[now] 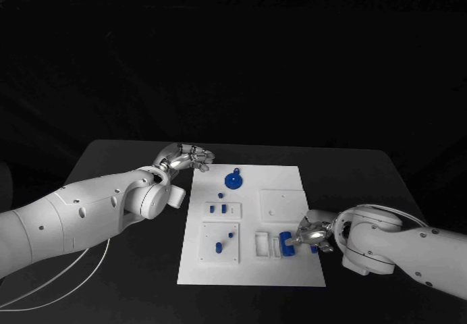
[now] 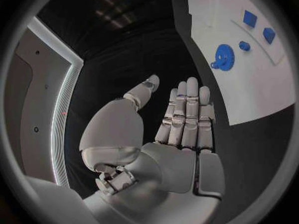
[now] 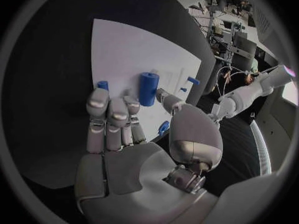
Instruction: Assemble the parts on the task board
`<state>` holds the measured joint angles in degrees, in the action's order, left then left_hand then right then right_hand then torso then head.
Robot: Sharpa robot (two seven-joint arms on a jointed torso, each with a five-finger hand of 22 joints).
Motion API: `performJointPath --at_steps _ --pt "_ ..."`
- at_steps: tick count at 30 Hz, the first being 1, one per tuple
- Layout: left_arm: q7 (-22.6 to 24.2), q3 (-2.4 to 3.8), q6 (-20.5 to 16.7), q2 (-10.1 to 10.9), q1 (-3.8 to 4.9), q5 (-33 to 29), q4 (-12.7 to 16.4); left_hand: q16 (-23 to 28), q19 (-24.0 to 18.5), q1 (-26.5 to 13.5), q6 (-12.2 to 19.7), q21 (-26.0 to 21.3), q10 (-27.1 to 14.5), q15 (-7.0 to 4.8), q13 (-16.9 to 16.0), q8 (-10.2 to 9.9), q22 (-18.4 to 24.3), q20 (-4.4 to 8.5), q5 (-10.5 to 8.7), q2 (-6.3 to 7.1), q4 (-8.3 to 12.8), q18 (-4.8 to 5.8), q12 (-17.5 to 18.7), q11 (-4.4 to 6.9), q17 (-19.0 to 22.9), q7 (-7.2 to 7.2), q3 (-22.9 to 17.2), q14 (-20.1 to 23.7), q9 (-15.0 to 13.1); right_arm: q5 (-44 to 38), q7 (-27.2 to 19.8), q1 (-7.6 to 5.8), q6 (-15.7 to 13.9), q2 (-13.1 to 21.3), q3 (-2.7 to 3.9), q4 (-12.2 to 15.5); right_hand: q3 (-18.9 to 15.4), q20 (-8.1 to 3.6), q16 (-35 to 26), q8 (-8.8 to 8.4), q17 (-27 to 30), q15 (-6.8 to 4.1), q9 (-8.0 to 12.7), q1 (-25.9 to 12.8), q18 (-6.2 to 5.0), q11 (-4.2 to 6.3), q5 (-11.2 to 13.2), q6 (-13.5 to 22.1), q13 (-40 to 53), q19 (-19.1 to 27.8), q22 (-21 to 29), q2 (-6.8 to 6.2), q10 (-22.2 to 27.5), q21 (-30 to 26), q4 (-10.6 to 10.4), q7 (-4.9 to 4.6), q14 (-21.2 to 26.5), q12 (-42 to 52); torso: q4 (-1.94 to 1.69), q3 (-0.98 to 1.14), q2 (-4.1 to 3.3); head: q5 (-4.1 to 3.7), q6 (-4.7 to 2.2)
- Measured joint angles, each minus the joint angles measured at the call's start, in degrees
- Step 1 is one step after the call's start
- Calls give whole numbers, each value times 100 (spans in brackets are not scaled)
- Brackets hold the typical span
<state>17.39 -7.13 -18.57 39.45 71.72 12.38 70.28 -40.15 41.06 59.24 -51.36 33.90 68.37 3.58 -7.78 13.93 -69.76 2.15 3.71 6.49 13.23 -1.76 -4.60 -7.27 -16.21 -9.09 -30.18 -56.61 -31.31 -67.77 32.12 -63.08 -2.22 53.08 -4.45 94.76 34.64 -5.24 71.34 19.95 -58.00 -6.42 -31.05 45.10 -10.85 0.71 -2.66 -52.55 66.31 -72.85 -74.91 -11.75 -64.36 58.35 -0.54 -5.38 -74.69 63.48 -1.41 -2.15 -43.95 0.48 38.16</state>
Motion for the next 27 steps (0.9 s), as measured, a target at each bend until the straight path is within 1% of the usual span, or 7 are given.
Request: performJointPath --at_steps 10,13,16,18,23,24,27 --pt "1 0 6 2 0 -5 2 0 0 0 0 0 0 0 3 0 -5 0 0 0 16 1 0 0 -5 0 16 0 4 -87 -1 35 -174 -232 -10 -63 -5 0 0 -20 -6 0 -1 13 28 0 0 -9 10 1 0 11 0 21 26 8 -1 -3 -5 -8 2 21 20" --pt "1 -1 7 3 -1 -6 6 0 0 0 0 0 0 0 2 0 -5 0 0 0 16 1 0 0 -6 0 16 0 4 -92 -12 45 -235 -266 -43 -73 4 0 0 -20 -13 1 -410 32 29 0 0 -10 15 1 0 30 0 21 62 8 -1 -3 -6 -12 2 21 20" --pt "1 -1 8 3 -1 -7 11 0 0 0 0 0 0 0 2 0 -4 0 0 0 16 1 0 0 -10 0 16 0 3 -91 -24 70 -290 -297 -64 -75 0 1 0 -20 -16 1 -1050 55 29 0 0 -9 21 3 0 53 0 44 78 8 -1 -3 -5 -14 2 22 14" --pt "1 -1 8 4 -1 -7 13 0 0 0 0 -19 0 0 2 0 -4 0 0 0 16 1 0 0 -10 0 16 0 3 -83 -29 79 -312 -308 -74 -75 17 -11 0 -20 -18 1 -1285 55 30 0 0 -10 24 15 0 53 0 44 95 8 -1 -3 -4 -14 2 30 12" --pt "0 -1 9 4 -1 -8 16 0 0 0 0 -19 0 0 2 0 -4 0 0 0 16 1 0 0 -16 0 16 0 8 -45 -33 79 -348 -326 -97 -75 22 -11 0 -14 -26 1 -1319 121 36 -4 0 -68 36 36 0 119 7 74 204 66 0 -3 2 -12 3 43 15" --pt "-1 -1 9 3 -1 -8 18 0 0 0 0 -19 0 0 2 0 -4 0 0 0 16 1 0 0 -16 0 16 0 8 -36 -33 85 -349 -331 -115 -78 32 -27 0 -52 -26 3 -668 152 38 -9 0 -220 44 76 1 149 153 75 257 38 3 -2 3 -7 3 46 16" --pt "-2 -1 10 1 -1 -9 21 15 0 0 0 -19 0 0 2 0 -8 0 0 0 16 1 0 0 -16 0 16 0 8 -12 -35 95 -358 -334 -119 -75 136 -22 0 -31 -33 -14 -674 255 37 1 1 -232 51 83 -4 178 158 89 436 18 -14 -2 8 -4 4 51 17"
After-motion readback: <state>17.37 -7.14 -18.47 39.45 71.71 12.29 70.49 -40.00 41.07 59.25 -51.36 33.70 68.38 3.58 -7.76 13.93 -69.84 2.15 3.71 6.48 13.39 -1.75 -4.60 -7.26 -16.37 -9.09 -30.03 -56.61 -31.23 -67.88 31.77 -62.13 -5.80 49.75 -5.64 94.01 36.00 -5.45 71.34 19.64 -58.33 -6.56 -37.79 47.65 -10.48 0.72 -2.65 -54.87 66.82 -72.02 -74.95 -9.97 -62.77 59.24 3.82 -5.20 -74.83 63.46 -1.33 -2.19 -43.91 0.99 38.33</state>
